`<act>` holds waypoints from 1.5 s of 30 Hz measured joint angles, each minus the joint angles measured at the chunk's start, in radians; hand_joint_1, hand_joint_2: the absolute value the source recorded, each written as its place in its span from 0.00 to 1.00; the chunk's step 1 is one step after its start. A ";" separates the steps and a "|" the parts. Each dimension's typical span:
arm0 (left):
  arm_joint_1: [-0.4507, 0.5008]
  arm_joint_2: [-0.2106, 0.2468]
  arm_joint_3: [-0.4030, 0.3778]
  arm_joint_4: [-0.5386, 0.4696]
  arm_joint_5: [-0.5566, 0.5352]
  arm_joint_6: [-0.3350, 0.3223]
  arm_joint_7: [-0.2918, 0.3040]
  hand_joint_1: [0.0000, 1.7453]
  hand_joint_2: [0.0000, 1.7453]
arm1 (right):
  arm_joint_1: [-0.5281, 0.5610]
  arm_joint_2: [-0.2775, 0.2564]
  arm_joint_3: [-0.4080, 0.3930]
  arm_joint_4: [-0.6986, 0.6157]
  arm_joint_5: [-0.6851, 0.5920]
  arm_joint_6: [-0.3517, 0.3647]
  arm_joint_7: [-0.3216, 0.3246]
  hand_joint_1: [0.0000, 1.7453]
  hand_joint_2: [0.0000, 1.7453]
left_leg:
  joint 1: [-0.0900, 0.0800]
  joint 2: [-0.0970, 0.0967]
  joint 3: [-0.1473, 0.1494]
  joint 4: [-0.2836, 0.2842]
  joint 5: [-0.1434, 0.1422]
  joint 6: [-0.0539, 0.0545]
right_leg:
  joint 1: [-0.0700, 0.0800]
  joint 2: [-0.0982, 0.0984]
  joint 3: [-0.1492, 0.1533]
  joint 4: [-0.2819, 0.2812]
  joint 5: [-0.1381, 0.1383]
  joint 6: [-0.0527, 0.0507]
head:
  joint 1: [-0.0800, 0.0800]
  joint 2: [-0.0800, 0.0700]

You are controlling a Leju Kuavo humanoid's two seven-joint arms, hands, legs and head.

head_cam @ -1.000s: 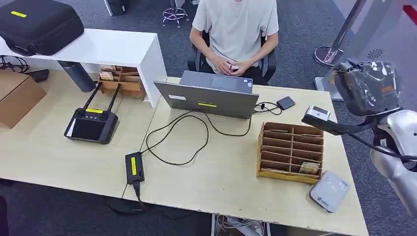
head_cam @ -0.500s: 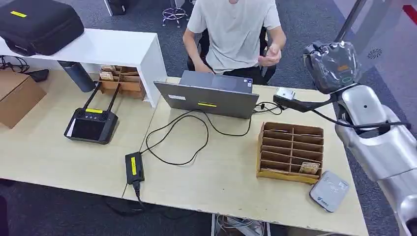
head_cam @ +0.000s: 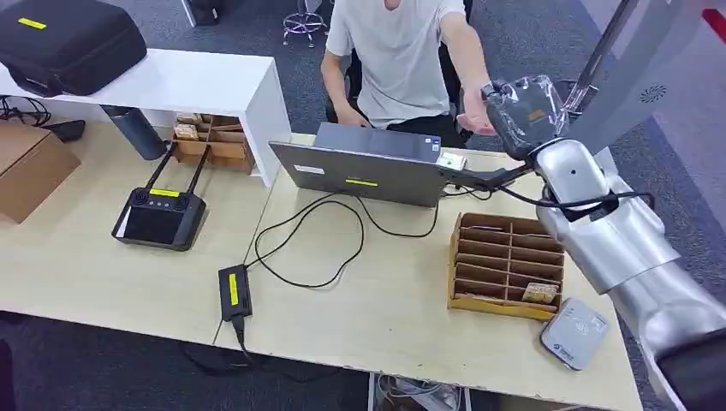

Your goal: Pass the card to the sensor for recognition and then transmit it.

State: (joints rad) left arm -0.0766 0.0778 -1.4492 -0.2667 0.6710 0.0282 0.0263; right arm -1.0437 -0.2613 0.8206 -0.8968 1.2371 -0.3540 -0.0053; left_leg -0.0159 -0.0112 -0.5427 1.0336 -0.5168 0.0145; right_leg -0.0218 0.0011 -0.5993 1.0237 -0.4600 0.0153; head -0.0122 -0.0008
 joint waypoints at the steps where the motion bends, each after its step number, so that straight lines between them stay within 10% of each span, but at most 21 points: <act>1: -0.001 0.000 0.000 0.000 -0.006 -0.001 0.002 0.00 1.00 | -0.003 0.010 0.003 0.012 0.000 -0.002 0.002 1.00 1.00 | 0.000 0.000 0.000 0.000 0.000 0.000 | 0.000 0.000 0.000 0.000 0.000 0.000 | 0.000 0.000; 7: -0.005 0.000 0.000 0.000 -0.042 -0.007 0.010 0.00 1.00 | -0.017 0.055 0.023 0.062 -0.008 -0.004 0.003 1.00 1.00 | 0.000 0.000 0.000 0.000 0.000 0.000 | 0.000 0.000 0.000 0.000 0.000 0.000 | 0.000 0.000; 8: -0.006 0.000 0.001 0.000 -0.047 -0.010 0.012 0.00 1.00 | -0.018 0.058 0.026 0.065 -0.009 -0.003 0.003 0.00 1.00 | 0.000 0.000 0.000 0.000 0.000 0.000 | 0.000 0.000 0.000 0.000 0.000 0.000 | 0.000 0.000; 26: -0.007 0.000 0.026 0.000 -0.093 -0.026 0.022 0.00 1.00 | -0.019 0.069 0.040 0.089 -0.021 0.002 0.004 0.00 1.00 | 0.000 0.000 0.000 0.000 0.000 0.000 | 0.000 0.000 0.000 0.000 0.000 0.000 | 0.000 0.000; 45: 0.012 0.000 0.068 -0.007 -0.093 -0.014 0.013 0.00 1.00 | -0.014 -0.043 0.044 -0.205 -0.207 0.260 -0.016 0.00 1.00 | 0.000 0.000 0.000 0.000 0.000 0.000 | 0.000 0.000 0.000 0.000 0.000 0.000 | 0.000 0.000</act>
State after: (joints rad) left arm -0.0648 0.0782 -1.3809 -0.2739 0.5779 0.0145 0.0389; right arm -1.0578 -0.3044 0.8644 -1.1018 1.0299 -0.0942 -0.0214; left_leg -0.0164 -0.0110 -0.5426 1.0339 -0.5169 0.0145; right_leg -0.0219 0.0013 -0.5996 1.0232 -0.4599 0.0155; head -0.0122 -0.0008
